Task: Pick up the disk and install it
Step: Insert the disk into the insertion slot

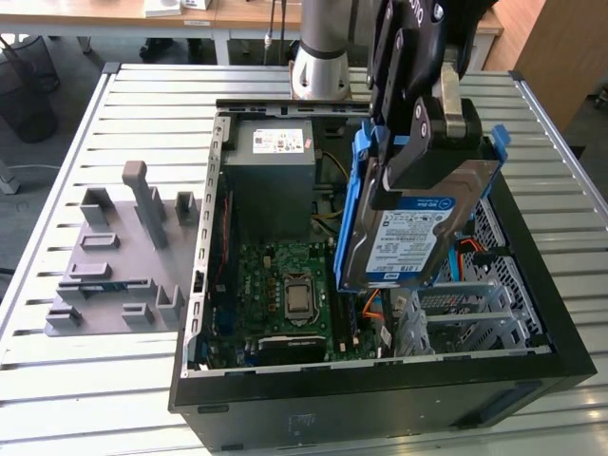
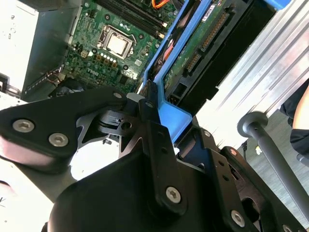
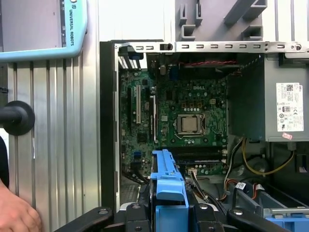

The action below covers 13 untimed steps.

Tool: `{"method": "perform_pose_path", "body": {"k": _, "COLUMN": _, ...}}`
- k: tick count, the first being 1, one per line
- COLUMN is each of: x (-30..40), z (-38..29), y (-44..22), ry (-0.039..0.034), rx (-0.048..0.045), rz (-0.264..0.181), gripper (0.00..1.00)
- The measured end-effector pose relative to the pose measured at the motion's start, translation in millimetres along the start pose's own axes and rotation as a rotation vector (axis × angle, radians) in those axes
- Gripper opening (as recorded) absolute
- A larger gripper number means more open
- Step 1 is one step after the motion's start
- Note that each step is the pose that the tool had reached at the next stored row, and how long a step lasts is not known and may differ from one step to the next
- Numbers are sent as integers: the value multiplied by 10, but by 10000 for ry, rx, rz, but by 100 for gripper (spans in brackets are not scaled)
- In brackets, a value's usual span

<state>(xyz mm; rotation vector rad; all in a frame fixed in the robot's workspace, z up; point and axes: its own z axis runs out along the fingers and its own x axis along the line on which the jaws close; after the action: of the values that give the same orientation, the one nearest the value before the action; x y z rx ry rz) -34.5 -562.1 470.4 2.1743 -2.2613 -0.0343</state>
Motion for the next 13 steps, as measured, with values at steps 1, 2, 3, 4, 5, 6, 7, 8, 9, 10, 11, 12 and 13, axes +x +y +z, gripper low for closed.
{"method": "perform_pose_path", "body": {"k": 1, "x": 3, "z": 2, "y": -15, "ry": 1, "rx": 0, "rz": 0, "gripper": 36}}
{"method": "perform_pose_path", "body": {"k": 2, "x": 5, "z": 3, "y": -29, "ry": 3, "rx": -1, "rz": 0, "gripper": 36}}
{"method": "perform_pose_path", "body": {"k": 3, "x": 8, "z": 5, "y": -44, "ry": 4, "rx": -1, "rz": 1, "gripper": 36}}
{"method": "perform_pose_path", "body": {"k": 4, "x": 10, "z": 7, "y": -59, "ry": 4, "rx": -1, "rz": 0, "gripper": 36}}
{"method": "perform_pose_path", "body": {"k": 5, "x": 11, "z": 9, "y": -73, "ry": 5, "rx": -1, "rz": 1, "gripper": 36}}
{"method": "perform_pose_path", "body": {"k": 6, "x": 13, "z": 11, "y": -86, "ry": 5, "rx": -1, "rz": 0, "gripper": 36}}
{"method": "perform_pose_path", "body": {"k": 7, "x": 13, "z": 14, "y": -98, "ry": 6, "rx": 0, "rz": 0, "gripper": 36}}
{"method": "perform_pose_path", "body": {"k": 8, "x": 14, "z": 17, "y": -108, "ry": 6, "rx": 0, "rz": 0, "gripper": 36}}
{"method": "perform_pose_path", "body": {"k": 9, "x": 14, "z": 19, "y": -118, "ry": 7, "rx": 0, "rz": 0, "gripper": 36}}
{"method": "perform_pose_path", "body": {"k": 10, "x": 15, "z": 22, "y": -128, "ry": 7, "rx": 0, "rz": 0, "gripper": 36}}
{"method": "perform_pose_path", "body": {"k": 11, "x": 15, "z": 25, "y": -138, "ry": 7, "rx": 0, "rz": 1, "gripper": 36}}
{"method": "perform_pose_path", "body": {"k": 12, "x": 15, "z": 27, "y": -149, "ry": 8, "rx": 0, "rz": 0, "gripper": 36}}
{"method": "perform_pose_path", "body": {"k": 13, "x": 16, "z": 30, "y": -161, "ry": 8, "rx": 0, "rz": 0, "gripper": 36}}
